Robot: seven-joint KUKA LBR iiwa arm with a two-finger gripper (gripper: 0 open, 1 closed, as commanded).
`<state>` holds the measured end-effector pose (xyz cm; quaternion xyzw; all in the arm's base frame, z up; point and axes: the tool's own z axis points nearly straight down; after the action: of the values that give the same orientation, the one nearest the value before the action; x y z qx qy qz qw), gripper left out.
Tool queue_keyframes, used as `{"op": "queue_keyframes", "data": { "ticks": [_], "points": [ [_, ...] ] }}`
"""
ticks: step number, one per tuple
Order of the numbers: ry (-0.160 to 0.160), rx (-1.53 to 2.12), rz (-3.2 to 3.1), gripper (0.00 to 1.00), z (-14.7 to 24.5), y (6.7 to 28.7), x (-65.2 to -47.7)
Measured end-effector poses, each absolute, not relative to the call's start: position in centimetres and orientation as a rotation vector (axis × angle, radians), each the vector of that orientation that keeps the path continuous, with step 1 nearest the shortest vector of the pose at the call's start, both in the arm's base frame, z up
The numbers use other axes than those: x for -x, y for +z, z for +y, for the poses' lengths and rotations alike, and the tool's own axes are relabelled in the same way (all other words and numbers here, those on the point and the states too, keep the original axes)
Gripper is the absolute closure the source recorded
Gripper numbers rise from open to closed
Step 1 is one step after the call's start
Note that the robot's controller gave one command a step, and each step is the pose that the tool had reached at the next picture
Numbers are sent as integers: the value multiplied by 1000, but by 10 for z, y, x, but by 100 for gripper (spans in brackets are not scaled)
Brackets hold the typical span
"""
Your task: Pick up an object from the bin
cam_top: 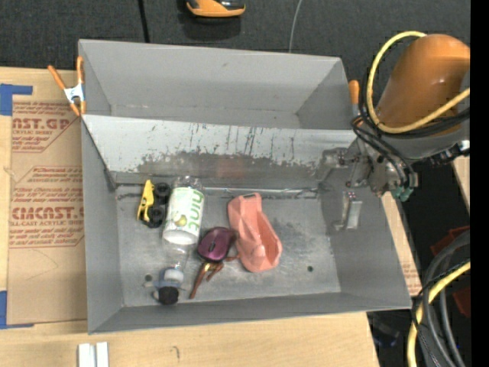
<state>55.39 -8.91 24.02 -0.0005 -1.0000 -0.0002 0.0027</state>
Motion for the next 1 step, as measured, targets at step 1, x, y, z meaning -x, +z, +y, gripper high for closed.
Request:
{"op": "queue_keyframes", "data": {
  "ticks": [1],
  "points": [
    [1, -1, -3144, 0, -89, 245, -555]
  ]
}}
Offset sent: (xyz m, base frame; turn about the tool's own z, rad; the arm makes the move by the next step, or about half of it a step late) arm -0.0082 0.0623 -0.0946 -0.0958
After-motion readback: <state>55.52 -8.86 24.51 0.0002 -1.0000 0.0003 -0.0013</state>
